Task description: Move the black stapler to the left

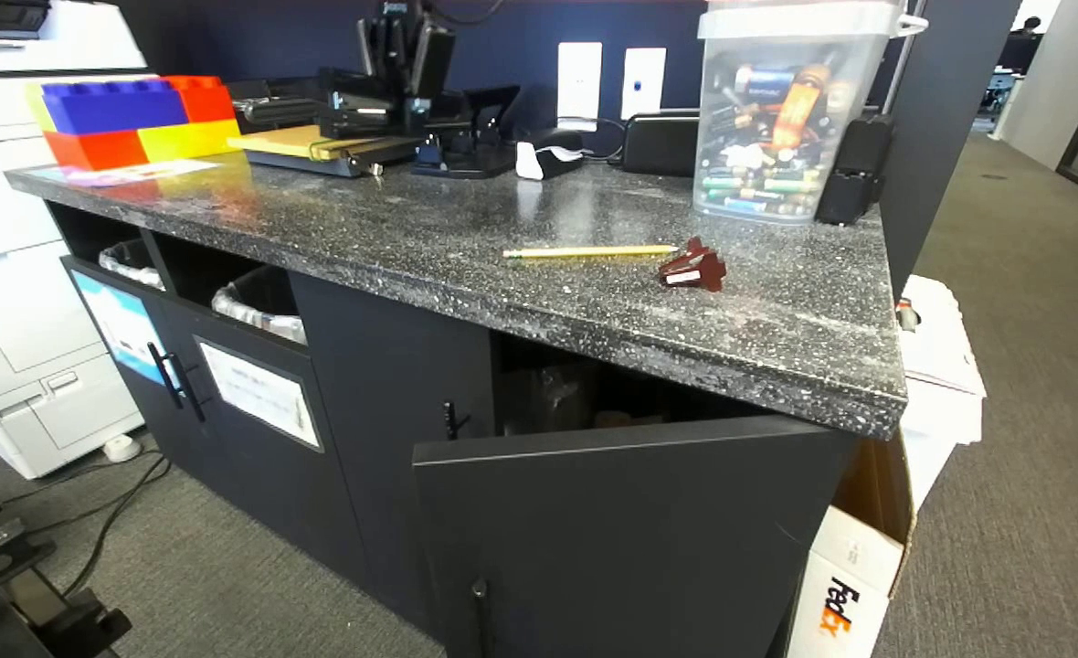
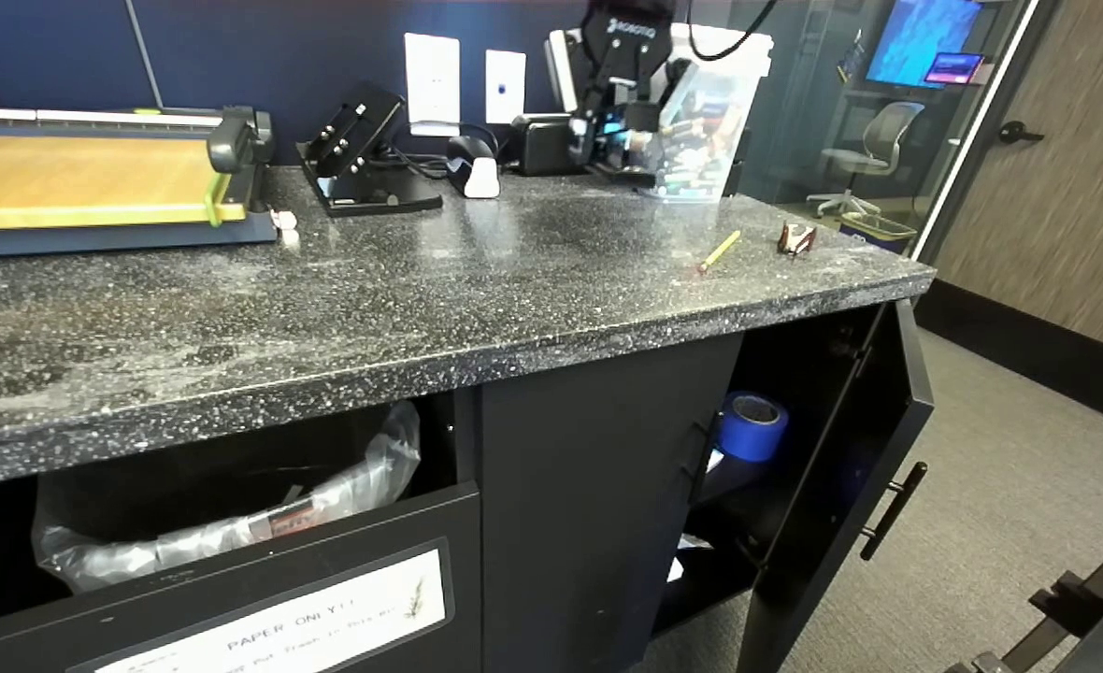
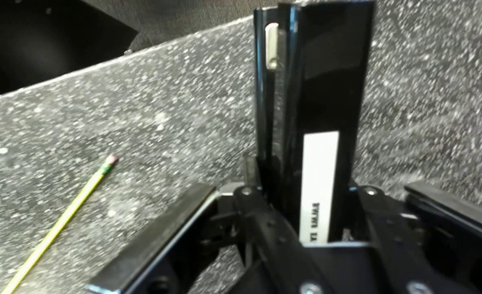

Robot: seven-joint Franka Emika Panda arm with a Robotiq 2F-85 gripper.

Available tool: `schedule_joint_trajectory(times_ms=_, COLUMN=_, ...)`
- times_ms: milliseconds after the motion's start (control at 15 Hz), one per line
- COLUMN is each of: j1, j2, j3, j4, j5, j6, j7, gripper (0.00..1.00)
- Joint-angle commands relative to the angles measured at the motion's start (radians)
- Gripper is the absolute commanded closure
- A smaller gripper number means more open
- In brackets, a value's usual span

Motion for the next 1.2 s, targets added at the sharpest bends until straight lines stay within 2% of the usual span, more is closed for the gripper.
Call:
schedule_joint_trajectory(times_ms=0, j1=0.054, j2=0.069, j3=0.019, j4=0.049, j5=-0.019, j6=0.017, j7=-0.003, gripper=0.83)
schedule_joint_trajectory(times_ms=133, j1=0.076, j2=0.105, j3=0.013, j4=0.047, j5=-0.026, j6=0.061, j7=0.002, gripper=0.83)
schedule_joint_trajectory(times_ms=467, j1=0.059, j2=0.194, j3=0.003, j4=0.046, j5=-0.043, j6=0.182, j7=0.003, gripper=0.83)
schedule_joint_trajectory(times_ms=533, j1=0.055, j2=0.172, j3=0.003, j4=0.004, j5=-0.044, j6=0.207, j7=0.000, gripper=0.83)
schedule_joint_trajectory(times_ms=733, j1=0.046, j2=0.162, j3=0.000, j4=0.000, j5=-0.051, j6=0.196, j7=-0.011, gripper=0.83)
schedule_joint_trajectory(times_ms=800, j1=0.041, j2=0.155, j3=0.002, j4=-0.004, j5=-0.049, j6=0.177, j7=-0.019, gripper=0.33)
schedule_joint_trajectory(times_ms=867, j1=0.036, j2=0.135, j3=0.007, j4=-0.010, j5=-0.046, j6=0.139, j7=-0.030, gripper=0.32)
schedule_joint_trajectory(times_ms=1133, j1=0.005, j2=0.038, j3=0.009, j4=-0.008, j5=-0.049, j6=-0.001, j7=-0.071, gripper=0.04)
